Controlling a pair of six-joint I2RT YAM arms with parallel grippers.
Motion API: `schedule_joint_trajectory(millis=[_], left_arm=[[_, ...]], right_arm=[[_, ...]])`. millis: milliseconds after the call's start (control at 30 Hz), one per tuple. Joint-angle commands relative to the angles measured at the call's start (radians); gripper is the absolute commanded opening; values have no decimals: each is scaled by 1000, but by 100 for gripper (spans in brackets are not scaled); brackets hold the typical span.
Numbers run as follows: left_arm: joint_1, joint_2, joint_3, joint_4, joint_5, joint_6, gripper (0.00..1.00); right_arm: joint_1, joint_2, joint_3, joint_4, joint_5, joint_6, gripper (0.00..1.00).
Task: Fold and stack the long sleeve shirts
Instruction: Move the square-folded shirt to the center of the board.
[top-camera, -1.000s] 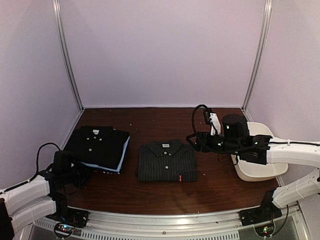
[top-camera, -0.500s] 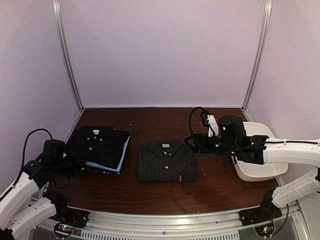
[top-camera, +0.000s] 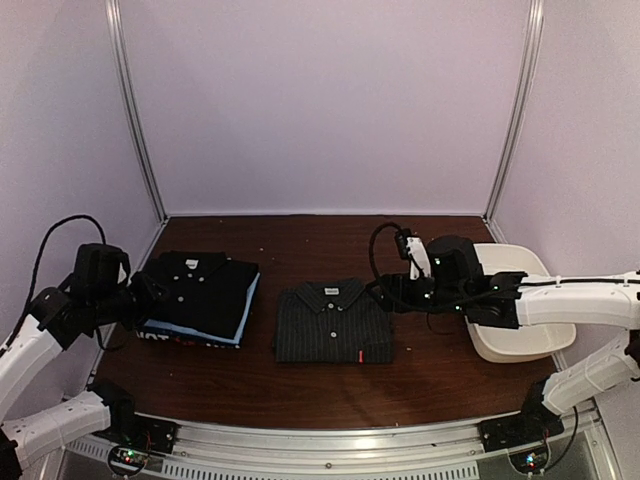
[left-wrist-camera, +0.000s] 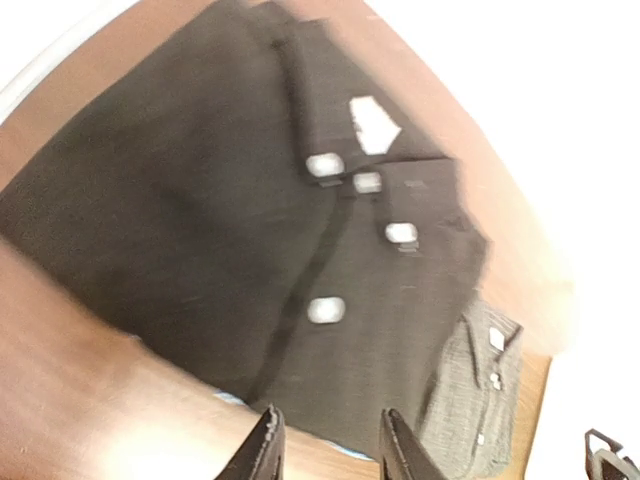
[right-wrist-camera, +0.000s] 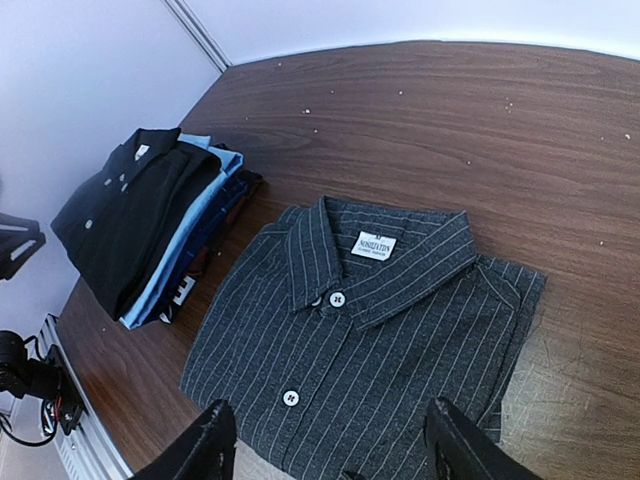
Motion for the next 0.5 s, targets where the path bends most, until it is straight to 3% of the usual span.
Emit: schedule_joint_trajectory(millis=[0,267,467], left_arm=[[-97,85,94,74,-32,96,33],[-318,458,247,262,11,216,39],[-385,726,348,388,139,263,45]], right_arm=[[-7,24,18,-7,0,0,66],[-28,62,24,-22,-4,28,66],[-57,71,-7,-45,-13,53,67]])
